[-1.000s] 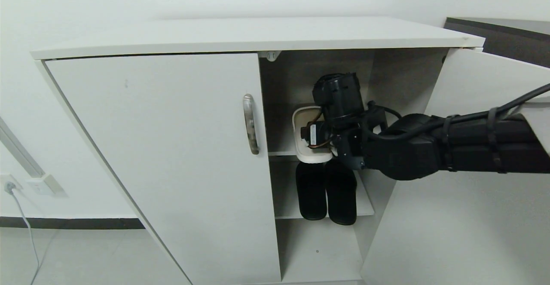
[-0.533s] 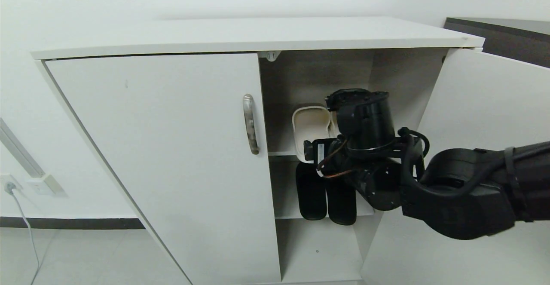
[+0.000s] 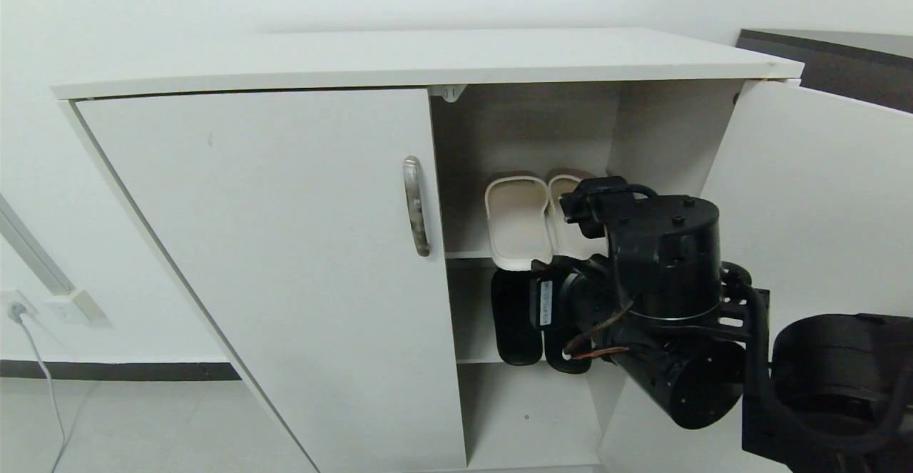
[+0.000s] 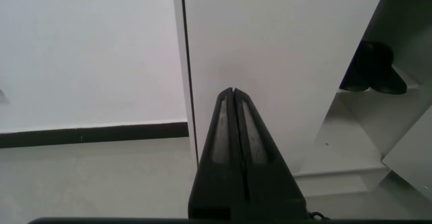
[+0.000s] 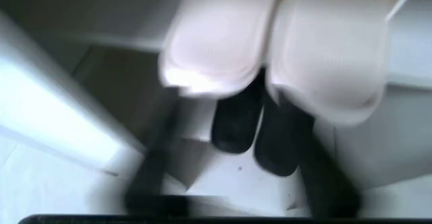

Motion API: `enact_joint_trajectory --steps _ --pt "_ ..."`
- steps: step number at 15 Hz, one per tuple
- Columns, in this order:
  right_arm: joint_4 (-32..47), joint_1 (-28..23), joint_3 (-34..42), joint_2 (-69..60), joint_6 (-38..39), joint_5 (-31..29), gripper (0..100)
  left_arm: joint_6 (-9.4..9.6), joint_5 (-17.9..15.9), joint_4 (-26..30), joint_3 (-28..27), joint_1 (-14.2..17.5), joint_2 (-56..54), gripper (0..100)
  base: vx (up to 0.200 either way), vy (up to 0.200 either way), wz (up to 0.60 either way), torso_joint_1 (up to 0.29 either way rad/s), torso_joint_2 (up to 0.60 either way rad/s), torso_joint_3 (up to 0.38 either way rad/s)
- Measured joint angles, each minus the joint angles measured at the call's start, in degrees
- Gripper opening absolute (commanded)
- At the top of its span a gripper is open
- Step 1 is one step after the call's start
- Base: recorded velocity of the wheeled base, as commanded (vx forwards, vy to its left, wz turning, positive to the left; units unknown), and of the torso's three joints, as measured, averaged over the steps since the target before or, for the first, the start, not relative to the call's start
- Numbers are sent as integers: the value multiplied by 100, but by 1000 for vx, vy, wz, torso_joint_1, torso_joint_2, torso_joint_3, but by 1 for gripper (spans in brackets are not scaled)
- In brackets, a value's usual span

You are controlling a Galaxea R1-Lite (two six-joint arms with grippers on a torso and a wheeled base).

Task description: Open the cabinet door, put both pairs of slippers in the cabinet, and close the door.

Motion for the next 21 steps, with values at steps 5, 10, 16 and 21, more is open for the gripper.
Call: enact_joint_trajectory --steps 5,10,16,21 --pt "-20 207 138 12 2 -24 0 15 -2 0 0 0 0 0 0 0 0 0 0 0" --pt "-96 239 193 98 11 -49 0 13 -2 0 0 0 0 0 0 0 0 0 0 0" --pt "-347 247 218 334 0 -118 0 9 -9 4 2 0 0 0 -200 0 0 2 2 2" --pt "-358 217 273 393 27 -121 0 9 -13 -2 0 0 0 0 -200 0 0 1 1 3"
